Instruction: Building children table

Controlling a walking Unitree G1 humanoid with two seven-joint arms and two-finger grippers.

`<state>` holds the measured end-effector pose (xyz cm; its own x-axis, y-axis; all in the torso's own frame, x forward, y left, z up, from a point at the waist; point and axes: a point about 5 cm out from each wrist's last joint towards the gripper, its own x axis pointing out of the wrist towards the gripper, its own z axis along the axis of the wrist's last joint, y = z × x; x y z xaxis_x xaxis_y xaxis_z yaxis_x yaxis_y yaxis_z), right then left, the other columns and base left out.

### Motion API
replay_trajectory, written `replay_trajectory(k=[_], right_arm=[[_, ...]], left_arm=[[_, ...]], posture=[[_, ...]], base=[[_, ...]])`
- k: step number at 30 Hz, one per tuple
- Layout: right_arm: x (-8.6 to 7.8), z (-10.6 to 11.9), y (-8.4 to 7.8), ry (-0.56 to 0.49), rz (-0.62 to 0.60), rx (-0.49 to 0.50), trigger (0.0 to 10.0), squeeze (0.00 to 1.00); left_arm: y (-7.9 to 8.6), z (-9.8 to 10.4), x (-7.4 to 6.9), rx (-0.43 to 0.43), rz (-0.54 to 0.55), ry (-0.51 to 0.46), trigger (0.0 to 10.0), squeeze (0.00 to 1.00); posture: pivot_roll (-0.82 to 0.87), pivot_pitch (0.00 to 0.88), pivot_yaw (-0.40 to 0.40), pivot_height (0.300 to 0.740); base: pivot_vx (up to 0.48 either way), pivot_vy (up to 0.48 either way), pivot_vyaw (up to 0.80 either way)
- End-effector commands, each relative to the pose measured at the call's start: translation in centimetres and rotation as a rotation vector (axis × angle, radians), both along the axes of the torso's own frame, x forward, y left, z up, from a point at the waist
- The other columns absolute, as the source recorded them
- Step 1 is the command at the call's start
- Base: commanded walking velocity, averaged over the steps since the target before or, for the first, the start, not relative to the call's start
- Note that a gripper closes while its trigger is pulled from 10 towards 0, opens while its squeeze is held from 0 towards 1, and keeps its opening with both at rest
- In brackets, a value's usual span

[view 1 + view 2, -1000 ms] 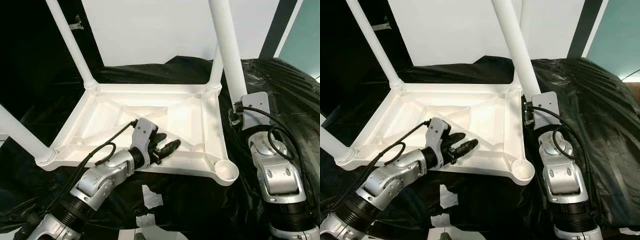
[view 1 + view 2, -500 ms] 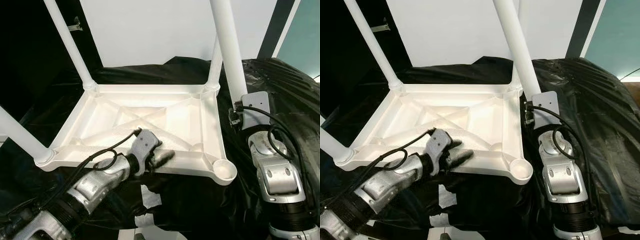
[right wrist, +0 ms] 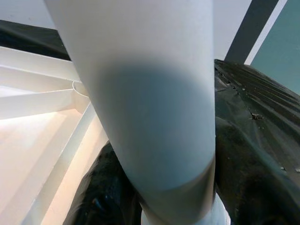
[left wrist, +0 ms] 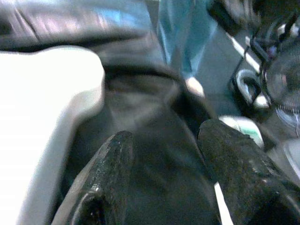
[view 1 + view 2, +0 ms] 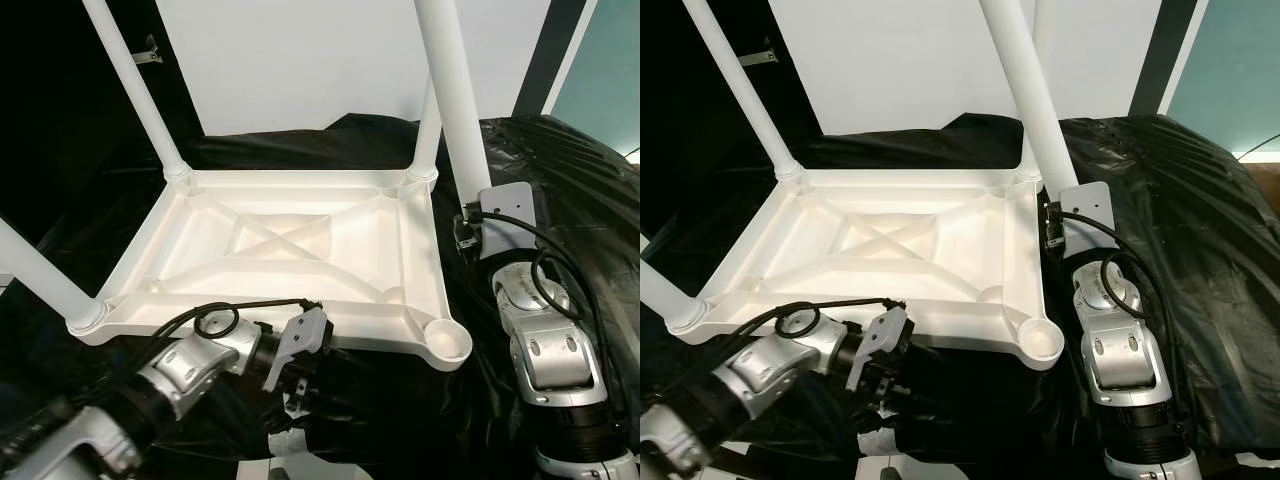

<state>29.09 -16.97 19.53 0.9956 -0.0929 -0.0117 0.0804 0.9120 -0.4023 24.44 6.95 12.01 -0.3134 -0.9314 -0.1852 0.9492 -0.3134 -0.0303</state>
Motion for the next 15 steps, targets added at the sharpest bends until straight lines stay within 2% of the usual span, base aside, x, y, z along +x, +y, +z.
replay_trajectory(k=[1, 5, 11, 13, 14, 15], right_arm=[[-0.1, 0.1, 0.4, -0.016, 0.006, -0.001, 10.0, 0.00], [-0.1, 0.1, 0.6, -0.016, 0.008, 0.000, 10.0, 0.00], [0.0, 0.3, 0.7, -0.022, 0.012, 0.000, 10.0, 0.00], [0.1, 0.5, 0.7, -0.031, 0.016, 0.002, 10.0, 0.00], [0.2, 0.5, 0.9, -0.036, 0.020, 0.004, 10.0, 0.00], [0.2, 0.5, 0.9, -0.036, 0.020, 0.004, 10.0, 0.00]], left_arm=[[0.4, 0.7, 0.4, -0.038, -0.046, -0.024, 10.0, 0.00], [0.2, 0.9, 1.5, -0.059, 0.037, -0.074, 10.0, 0.00], [0.3, 0.9, 2.1, -0.069, 0.068, -0.100, 10.0, 0.00], [0.3, 0.6, 2.5, -0.036, 0.082, -0.119, 10.0, 0.00], [0.4, -0.2, 2.9, 0.020, 0.100, -0.130, 10.0, 0.00], [0.4, -0.2, 2.9, 0.020, 0.100, -0.130, 10.0, 0.00]], posture=[[-0.13, 0.000, 0.060, 0.740], [-0.13, 0.000, 0.059, 0.740], [-0.13, 0.000, 0.060, 0.740], [-0.13, 0.000, 0.061, 0.740], [-0.13, 0.000, 0.063, 0.740], [-0.13, 0.000, 0.063, 0.740]], base=[[0.000, 0.000, 0.00], [0.000, 0.000, 0.00], [0.000, 0.000, 0.00], [0.000, 0.000, 0.00], [0.000, 0.000, 0.00], [0.000, 0.000, 0.00]])
